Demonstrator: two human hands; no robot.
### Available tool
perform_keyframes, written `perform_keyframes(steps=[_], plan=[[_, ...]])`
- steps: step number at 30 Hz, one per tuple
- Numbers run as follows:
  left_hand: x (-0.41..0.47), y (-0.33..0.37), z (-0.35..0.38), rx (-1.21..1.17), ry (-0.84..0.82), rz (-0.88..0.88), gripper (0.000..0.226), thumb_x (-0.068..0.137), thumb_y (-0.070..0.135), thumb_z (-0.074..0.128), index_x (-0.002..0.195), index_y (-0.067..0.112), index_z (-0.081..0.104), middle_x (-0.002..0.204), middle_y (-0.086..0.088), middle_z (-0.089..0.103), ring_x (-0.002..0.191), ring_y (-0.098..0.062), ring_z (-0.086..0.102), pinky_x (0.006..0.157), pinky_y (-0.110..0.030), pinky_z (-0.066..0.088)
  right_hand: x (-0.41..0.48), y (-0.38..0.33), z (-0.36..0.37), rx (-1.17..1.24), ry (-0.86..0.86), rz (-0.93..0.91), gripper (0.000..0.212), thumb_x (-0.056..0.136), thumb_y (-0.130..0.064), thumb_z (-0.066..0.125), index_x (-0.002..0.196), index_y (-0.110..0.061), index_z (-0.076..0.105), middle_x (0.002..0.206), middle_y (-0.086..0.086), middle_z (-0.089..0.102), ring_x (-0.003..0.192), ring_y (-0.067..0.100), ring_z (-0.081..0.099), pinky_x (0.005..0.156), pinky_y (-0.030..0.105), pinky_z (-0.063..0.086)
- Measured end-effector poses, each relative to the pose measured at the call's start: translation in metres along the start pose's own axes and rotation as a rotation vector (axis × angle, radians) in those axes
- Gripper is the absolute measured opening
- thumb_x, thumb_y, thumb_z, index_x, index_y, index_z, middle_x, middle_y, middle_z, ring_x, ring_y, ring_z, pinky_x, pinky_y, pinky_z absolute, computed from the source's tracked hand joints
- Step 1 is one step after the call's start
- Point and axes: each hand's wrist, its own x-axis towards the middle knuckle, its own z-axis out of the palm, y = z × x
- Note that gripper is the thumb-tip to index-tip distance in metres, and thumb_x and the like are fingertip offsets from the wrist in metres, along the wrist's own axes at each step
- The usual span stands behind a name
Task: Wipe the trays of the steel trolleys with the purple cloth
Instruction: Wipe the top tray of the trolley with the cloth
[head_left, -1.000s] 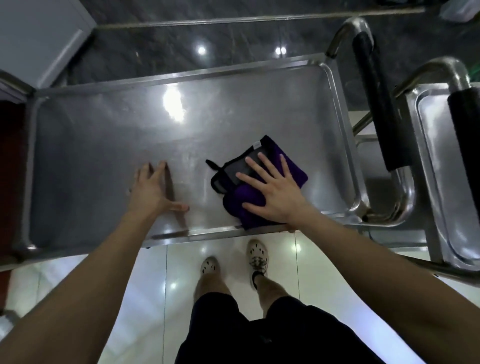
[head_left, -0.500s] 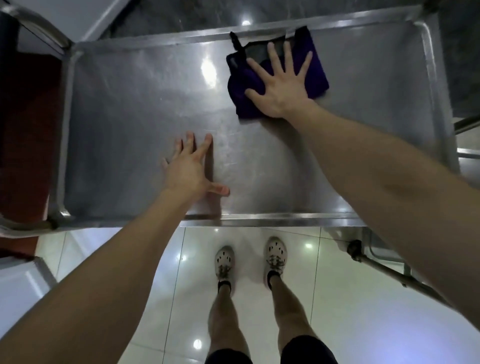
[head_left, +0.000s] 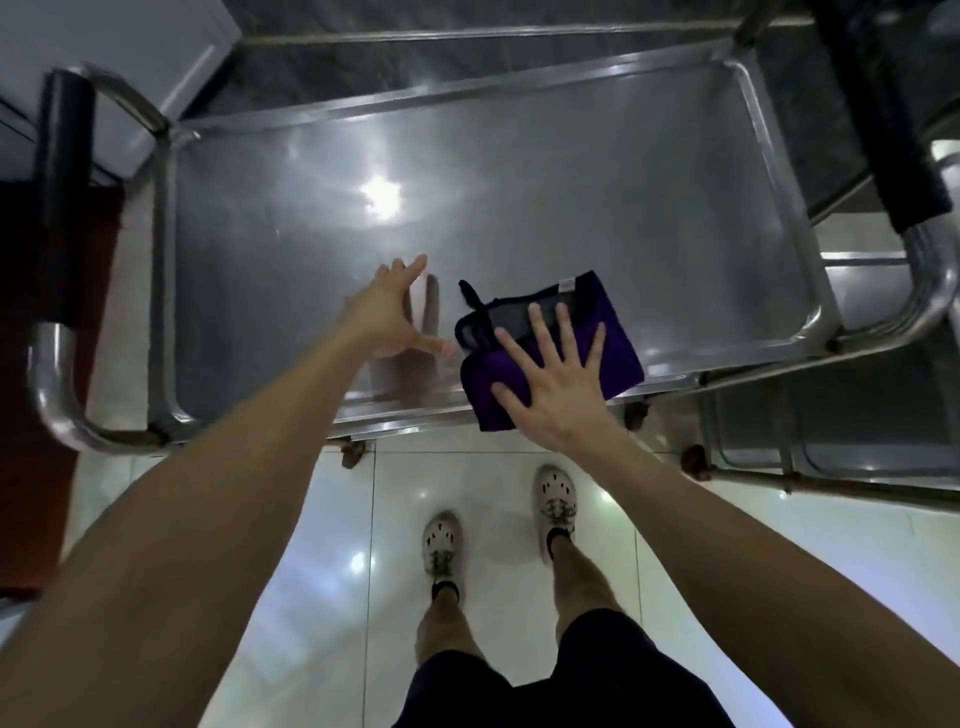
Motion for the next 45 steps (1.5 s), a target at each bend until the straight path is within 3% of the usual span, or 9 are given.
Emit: perform_keyframes(steps=[6,9,18,28,33,38,40,43,45], plan=[[-0.079,-0.1,0.022,0.348,0.037,0.002,0.157,0.052,0.061,0.104,0.172,0.044,0.004,0.18,-0.006,0.007,0.165,-0.036,0.016,0.128,-0.07,0.023,-0.024,-0.045,0.004,0.021,-0.061,0.149,0.077,0.102,-0.08,0.014,0.17,-0.05,-0.003,0.18,0.002,-0.023,0.162,0.032,-0.032,0.123,0.076,-0.011],[-0.086,-0.133,0.023,0.397,0.0,0.062,0.148,0.064,0.045,0.104,0.173,0.041,0.005,0.183,-0.004,-0.001,0.167,-0.034,0.009,0.127,-0.064,0.033,-0.041,-0.078,0.019,0.044,-0.037,0.208,0.075,0.103,-0.08,0.012,0.17,-0.05,-0.005,0.18,0.003,-0.023,0.162,0.033,-0.031,0.124,0.076,-0.009],[-0.084,-0.187,0.007,0.553,0.019,0.174,0.146,0.069,0.059,0.097,0.173,0.042,-0.004,0.183,-0.001,-0.006,0.168,-0.031,0.005,0.124,-0.052,0.039,-0.064,-0.152,0.046,0.026,0.002,0.165,0.072,0.107,-0.078,0.018,0.171,-0.049,0.006,0.183,0.004,-0.007,0.166,0.036,-0.02,0.125,0.078,-0.001],[-0.07,-0.203,0.001,0.653,0.081,0.225,0.144,0.069,0.069,0.093,0.172,0.043,-0.005,0.182,0.004,-0.005,0.168,-0.027,0.009,0.109,-0.052,0.053,0.129,-0.212,0.014,0.025,0.004,0.178,0.085,0.097,-0.085,0.017,0.172,-0.047,0.004,0.181,0.009,-0.015,0.164,0.041,-0.023,0.119,0.08,-0.016],[-0.075,-0.207,-0.006,0.51,0.151,0.212,0.145,0.053,0.057,0.105,0.168,0.032,0.02,0.18,0.009,0.017,0.164,-0.021,0.024,0.109,-0.055,0.053,0.04,-0.223,0.036,0.034,0.023,-0.072,0.072,0.105,-0.075,0.023,0.171,-0.046,0.019,0.183,0.003,0.0,0.167,0.033,-0.013,0.125,0.076,-0.005],[-0.081,-0.211,0.004,0.349,0.168,0.178,0.131,0.063,0.045,0.104,0.167,0.025,0.029,0.177,0.0,0.028,0.161,-0.029,0.031,0.121,-0.054,0.044,-0.023,-0.228,0.021,0.085,-0.142,-0.131,0.082,0.1,-0.087,0.016,0.172,-0.047,0.004,0.182,0.002,-0.011,0.165,0.026,-0.025,0.127,0.07,-0.013],[-0.095,-0.216,0.031,0.085,0.323,0.132,0.099,0.079,0.03,0.094,0.162,0.023,0.04,0.161,-0.006,0.045,0.144,-0.032,0.049,0.114,-0.054,0.048,-0.023,-0.222,0.001,0.31,-0.04,-0.077,0.071,0.108,-0.073,0.029,0.171,-0.043,0.019,0.182,0.003,0.012,0.168,0.022,-0.002,0.133,0.062,-0.003],[-0.129,-0.221,0.091,-0.296,0.646,0.077,0.04,0.089,0.015,0.074,0.126,0.025,0.06,0.121,0.004,0.059,0.106,-0.017,0.06,0.09,-0.049,0.058,-0.036,-0.193,-0.016,0.394,0.32,0.18,0.052,0.107,-0.039,0.054,0.155,-0.02,0.05,0.149,0.006,0.057,0.141,0.026,0.047,0.121,0.052,0.039],[-0.145,-0.217,0.123,-0.461,0.602,0.02,0.028,0.089,0.02,0.076,0.109,0.028,0.058,0.105,0.01,0.059,0.093,-0.013,0.059,0.083,-0.048,0.059,-0.045,-0.176,-0.015,0.382,0.292,0.295,0.048,0.104,-0.036,0.061,0.146,-0.013,0.056,0.133,0.007,0.062,0.126,0.029,0.054,0.11,0.049,0.045]])
